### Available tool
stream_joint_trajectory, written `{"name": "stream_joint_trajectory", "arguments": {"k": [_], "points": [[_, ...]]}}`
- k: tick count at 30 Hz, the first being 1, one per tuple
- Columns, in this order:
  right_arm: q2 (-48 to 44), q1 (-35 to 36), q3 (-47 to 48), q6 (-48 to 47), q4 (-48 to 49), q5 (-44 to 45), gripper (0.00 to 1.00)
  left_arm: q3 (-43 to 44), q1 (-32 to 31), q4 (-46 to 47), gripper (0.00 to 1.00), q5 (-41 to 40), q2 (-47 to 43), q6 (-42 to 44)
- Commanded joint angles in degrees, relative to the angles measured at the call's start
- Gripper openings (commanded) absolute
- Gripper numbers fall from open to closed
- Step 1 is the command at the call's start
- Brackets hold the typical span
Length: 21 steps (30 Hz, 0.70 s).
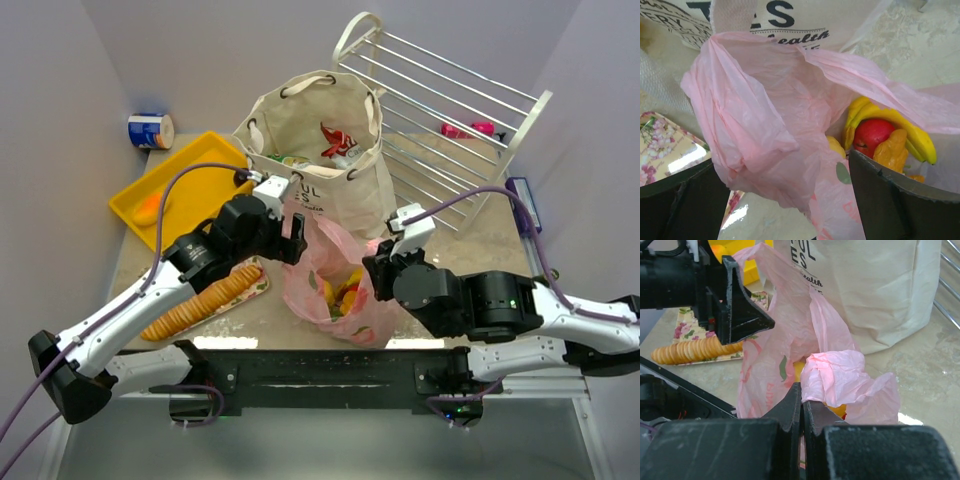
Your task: Place the mixed food into the grocery bags and tie them
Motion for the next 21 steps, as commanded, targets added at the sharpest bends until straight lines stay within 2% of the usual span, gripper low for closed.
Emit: {"name": "stream_joint_trajectory", "arguments": {"k": [1, 3, 6, 7, 8, 11, 12, 15, 18, 20, 21], "points": [[-2.3, -1.1, -1.4, -1.6, 3.5, -0.9, 0.00, -1.0, 0.6, 9.1, 0.94, -1.5, -0.7, -1.0], [-3.2, -2.8, -2.5, -1.9, 4.0, -1.4, 0.00, -1.5, 0.5, 11.8, 0.91, -3.1, -1.4, -0.8], [-3.8, -5.2, -4.1, -3.6, 5.6, -2.9, 0.00, -1.8, 0.7, 14.6, 0.79, -5.1, -1.6, -0.1], [-3.9, -6.1, -4.5, -4.9, 6.6, -3.5, 0.00, -1.8, 0.7, 15.0, 0.70, -5.8, -1.5, 0.1], [-3.7, -8.2, -4.8, -5.5, 7.2, -4.3, 0.00, -2.2, 0.8, 16.1, 0.66, -6.9, -1.6, 0.5], [-2.5, -12.9, -6.0, -8.8, 10.9, -9.2, 0.00, -3.7, 0.8, 19.5, 0.37, -8.5, -2.3, 2.1], [-1.9, -14.0, -6.2, -10.8, 12.2, -10.4, 0.00, -3.9, 0.8, 19.9, 0.22, -10.1, -3.1, 2.9], [0.9, -18.0, -5.4, -14.7, 15.7, -12.8, 0.00, -3.1, 0.8, 19.2, 0.05, -15.5, -6.0, 5.3], [3.9, -22.7, 0.3, -18.8, 14.7, -12.1, 0.00, -0.3, 0.8, 17.4, 0.00, -17.2, -10.2, 9.4], [5.1, -24.4, 5.4, -21.3, 12.7, -10.3, 0.00, 3.7, 0.8, 14.1, 0.00, -12.6, -13.0, 13.8], [5.4, -24.5, 11.0, -24.0, 12.2, -9.9, 0.00, 5.4, 0.8, 12.4, 0.00, -11.9, -14.0, 17.1]]}}
